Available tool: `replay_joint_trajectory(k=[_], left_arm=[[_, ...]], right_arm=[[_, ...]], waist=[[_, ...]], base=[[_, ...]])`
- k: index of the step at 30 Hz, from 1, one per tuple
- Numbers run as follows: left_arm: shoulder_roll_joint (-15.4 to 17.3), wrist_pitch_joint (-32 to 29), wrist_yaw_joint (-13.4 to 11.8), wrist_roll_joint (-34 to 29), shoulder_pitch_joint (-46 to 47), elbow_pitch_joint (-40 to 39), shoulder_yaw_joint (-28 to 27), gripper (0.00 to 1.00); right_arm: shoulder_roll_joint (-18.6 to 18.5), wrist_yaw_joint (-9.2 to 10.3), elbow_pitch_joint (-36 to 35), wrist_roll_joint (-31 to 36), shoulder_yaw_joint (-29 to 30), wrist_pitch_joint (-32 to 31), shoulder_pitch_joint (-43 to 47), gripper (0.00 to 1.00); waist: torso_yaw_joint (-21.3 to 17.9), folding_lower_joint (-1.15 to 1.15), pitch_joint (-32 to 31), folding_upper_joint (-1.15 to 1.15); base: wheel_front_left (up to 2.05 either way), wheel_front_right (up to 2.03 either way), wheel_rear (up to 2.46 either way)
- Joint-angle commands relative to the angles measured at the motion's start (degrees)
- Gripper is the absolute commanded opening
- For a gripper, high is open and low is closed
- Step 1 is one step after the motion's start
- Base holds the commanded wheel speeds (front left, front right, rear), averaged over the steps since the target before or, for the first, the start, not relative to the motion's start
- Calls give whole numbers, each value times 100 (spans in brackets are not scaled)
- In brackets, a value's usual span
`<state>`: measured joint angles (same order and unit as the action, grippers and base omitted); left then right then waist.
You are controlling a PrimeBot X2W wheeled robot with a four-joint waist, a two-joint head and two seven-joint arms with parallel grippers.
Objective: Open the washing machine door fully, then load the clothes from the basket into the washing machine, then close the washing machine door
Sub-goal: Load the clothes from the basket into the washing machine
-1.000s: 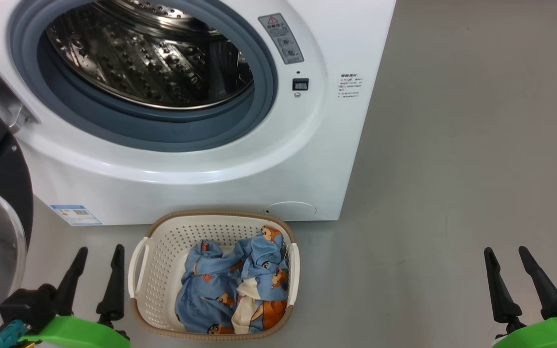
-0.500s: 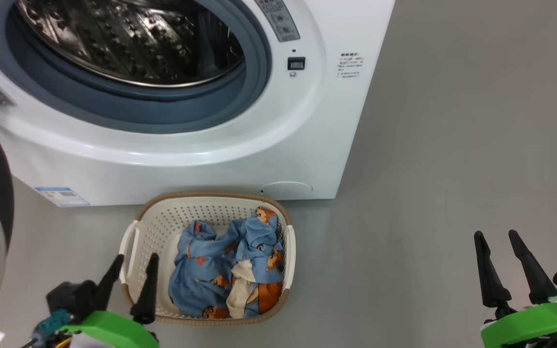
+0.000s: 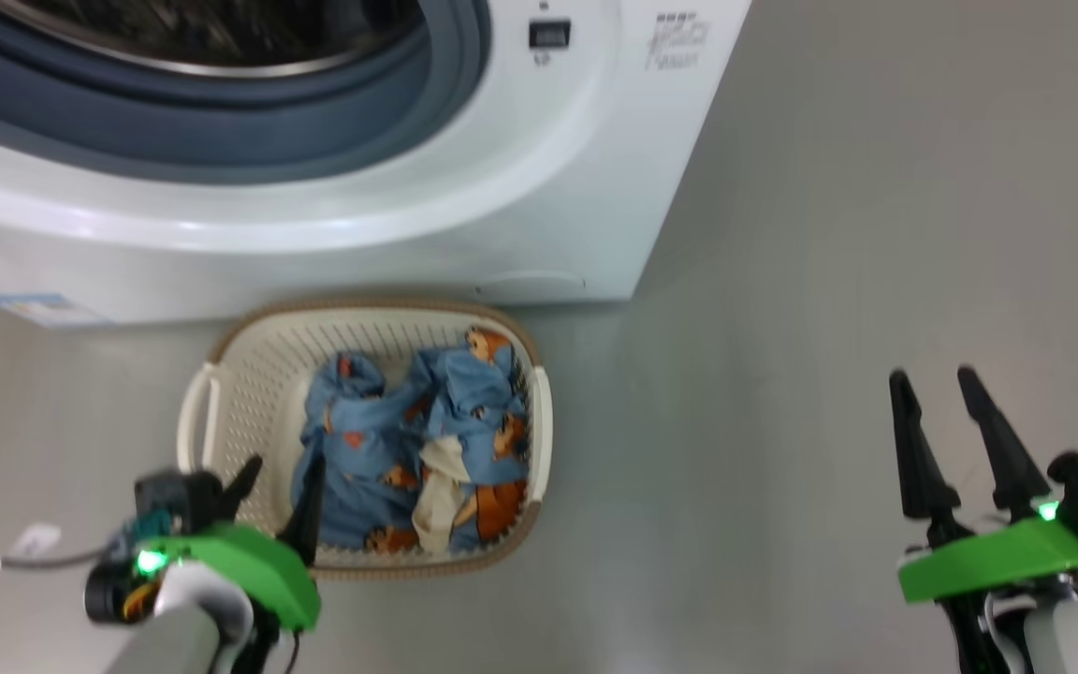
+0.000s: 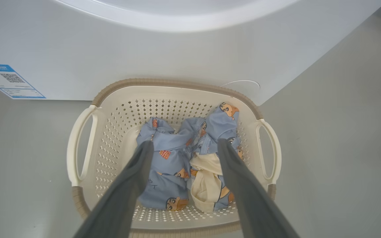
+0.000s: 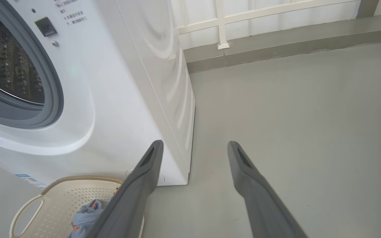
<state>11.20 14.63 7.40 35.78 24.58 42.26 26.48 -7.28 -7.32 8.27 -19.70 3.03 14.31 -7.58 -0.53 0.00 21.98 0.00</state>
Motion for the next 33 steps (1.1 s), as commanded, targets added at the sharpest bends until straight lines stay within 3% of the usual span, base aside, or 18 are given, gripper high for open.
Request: replay_joint_trajectory(k=[1, 11, 33], left_arm=[[193, 37, 9, 91, 287, 80, -41, 100], [379, 37, 9, 633, 1498, 1045, 841, 100], [822, -99, 9, 1778, 3037, 2048, 2566, 100]], right_arm=[[-11, -17, -161, 52, -142, 69, -156, 100], [136, -17, -267, 160, -232, 69, -733, 100], [363, -17, -439, 230, -517, 69, -1184, 100]], waist=[[-91, 0, 558, 0], [-202, 0, 1526, 0], [-603, 0, 2572, 0]], base=[[0, 0, 0], [0, 0, 0], [0, 0, 0]])
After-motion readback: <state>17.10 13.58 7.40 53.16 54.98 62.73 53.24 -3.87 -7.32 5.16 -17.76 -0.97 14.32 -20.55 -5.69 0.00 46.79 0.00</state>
